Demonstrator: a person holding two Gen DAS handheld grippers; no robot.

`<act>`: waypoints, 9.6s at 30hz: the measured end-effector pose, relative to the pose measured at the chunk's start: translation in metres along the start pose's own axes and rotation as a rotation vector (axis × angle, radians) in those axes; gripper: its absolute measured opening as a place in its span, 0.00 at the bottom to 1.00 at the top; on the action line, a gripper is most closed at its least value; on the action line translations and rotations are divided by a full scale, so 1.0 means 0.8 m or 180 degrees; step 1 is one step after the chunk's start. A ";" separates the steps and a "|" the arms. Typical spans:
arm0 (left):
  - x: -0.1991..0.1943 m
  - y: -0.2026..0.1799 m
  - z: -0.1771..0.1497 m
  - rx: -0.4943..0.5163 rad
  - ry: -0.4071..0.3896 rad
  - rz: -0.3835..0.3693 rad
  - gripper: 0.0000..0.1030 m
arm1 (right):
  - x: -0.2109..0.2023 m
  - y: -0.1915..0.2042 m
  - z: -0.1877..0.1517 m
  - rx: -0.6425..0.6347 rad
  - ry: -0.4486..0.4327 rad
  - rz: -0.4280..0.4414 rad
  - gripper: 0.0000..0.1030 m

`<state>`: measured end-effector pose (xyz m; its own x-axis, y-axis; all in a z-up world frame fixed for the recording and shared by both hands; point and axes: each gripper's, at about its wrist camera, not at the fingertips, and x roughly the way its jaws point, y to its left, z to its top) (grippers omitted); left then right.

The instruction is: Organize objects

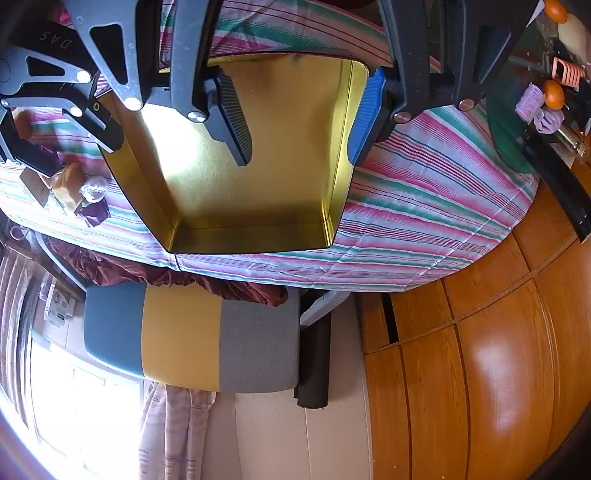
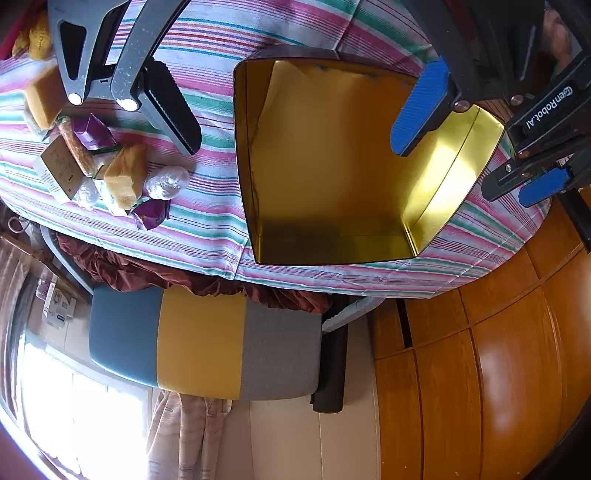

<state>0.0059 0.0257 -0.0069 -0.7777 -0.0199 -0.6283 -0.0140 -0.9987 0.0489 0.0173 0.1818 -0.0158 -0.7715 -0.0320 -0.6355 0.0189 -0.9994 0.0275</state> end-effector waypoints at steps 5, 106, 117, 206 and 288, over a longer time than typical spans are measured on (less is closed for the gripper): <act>-0.002 -0.004 0.002 0.0033 -0.0010 -0.0013 0.53 | -0.004 -0.005 0.001 -0.0012 -0.0027 -0.0025 1.00; 0.083 -0.521 -0.048 0.0492 0.2440 -0.2687 0.66 | -0.086 -0.428 -0.114 0.1655 0.1185 -0.1074 0.45; 0.048 -0.466 -0.071 0.0899 0.1851 -0.2896 0.41 | -0.088 -0.428 -0.114 0.1656 0.1146 -0.1025 0.45; 0.088 0.161 0.000 -0.0982 0.0941 -0.0715 0.60 | 0.135 0.103 0.045 -0.0335 0.1155 0.1118 0.51; 0.194 -0.374 0.065 0.1794 0.1389 -0.1587 0.42 | 0.014 -0.432 -0.011 0.2242 0.0225 -0.0146 1.00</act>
<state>-0.1434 0.3238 -0.0784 -0.2891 0.2822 -0.9148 -0.6877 -0.7259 -0.0066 0.0075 0.5270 -0.0392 -0.7180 -0.0144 -0.6959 -0.4469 -0.7570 0.4768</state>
